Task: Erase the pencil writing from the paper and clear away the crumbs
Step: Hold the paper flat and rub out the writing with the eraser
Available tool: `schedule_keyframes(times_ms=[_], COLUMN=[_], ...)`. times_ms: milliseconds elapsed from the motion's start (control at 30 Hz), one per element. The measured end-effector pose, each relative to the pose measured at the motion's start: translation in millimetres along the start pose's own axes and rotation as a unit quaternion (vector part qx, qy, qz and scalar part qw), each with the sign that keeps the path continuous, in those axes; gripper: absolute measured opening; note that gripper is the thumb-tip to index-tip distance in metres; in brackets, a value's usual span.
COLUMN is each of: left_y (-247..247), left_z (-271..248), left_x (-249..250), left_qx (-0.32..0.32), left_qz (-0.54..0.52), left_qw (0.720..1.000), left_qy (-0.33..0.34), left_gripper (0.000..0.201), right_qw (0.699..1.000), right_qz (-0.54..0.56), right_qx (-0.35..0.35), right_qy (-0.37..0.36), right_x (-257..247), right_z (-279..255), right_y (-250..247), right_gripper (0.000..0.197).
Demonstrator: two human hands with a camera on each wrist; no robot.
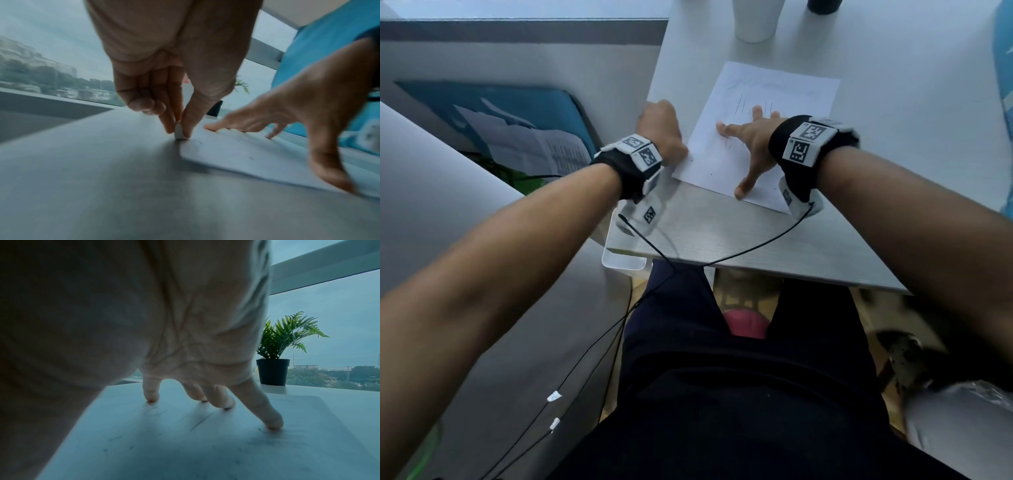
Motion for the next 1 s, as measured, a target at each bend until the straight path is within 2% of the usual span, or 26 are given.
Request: schedule_keyframes(times_ms=[100,167,233,333,467,567,633,700,900,1000], left_y=[-9.3,-7.0,3.6,5.1,-15.4,-18.1,-10.5,1.5,-6.3,-12.2], left_z=[-3.0,-14.4,-23.7,-14.2,4.5,-4.5,-18.9,-24.6,2.7,7.4], left_x=[8.4,31.5,41.9,21.4,-20.8,0.9,31.8,45.8,8.2,5.9], left_qx=[0.004,-0.019,-0.047,-0.040,0.000,0.005,-0.017,-0.034,0.002,0.008], left_qz=[-0.053,-0.093,-0.094,-0.077,0.012,-0.049,-0.074,-0.069,-0.021,-0.021], left_qw=[0.998,0.992,0.989,0.994,1.000,0.997,0.990,0.988,0.998,0.998], left_qy=[0.027,0.079,0.100,0.063,0.002,0.063,0.118,0.137,0.053,0.058], left_gripper=[0.007,0.007,0.009,0.007,0.014,0.012,0.011,0.006,0.007,0.005], right_qw=[1.000,1.000,1.000,1.000,1.000,1.000,1.000,1.000,1.000,1.000], right_qz=[0.003,0.001,0.001,0.009,0.008,0.008,0.003,0.000,0.010,0.013], right_qx=[-0.003,-0.001,0.003,0.001,-0.002,-0.002,-0.001,0.003,-0.001,-0.001], right_qy=[0.001,0.002,-0.001,-0.003,0.001,0.002,0.001,-0.002,0.002,0.000], right_x=[-0.3,0.2,0.4,3.6,1.2,1.4,1.5,2.2,2.2,2.1], right_z=[0.0,-0.6,-0.3,-0.1,-0.1,1.2,0.5,0.6,-2.4,-2.6], right_y=[0.5,1.1,2.7,2.7,2.3,1.6,2.2,3.4,2.5,2.2], right_gripper=[0.147,0.148,0.147,0.147,0.145,0.146,0.147,0.148,0.144,0.144])
Point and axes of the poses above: each hand's wrist, its own z-axis towards the middle knuckle, its own y-axis out of the palm, x = y × z, the point moved 2 cm from there along z, towards the middle knuckle, and after that the axes turned 7 degrees about z, right-handed, at the moved point
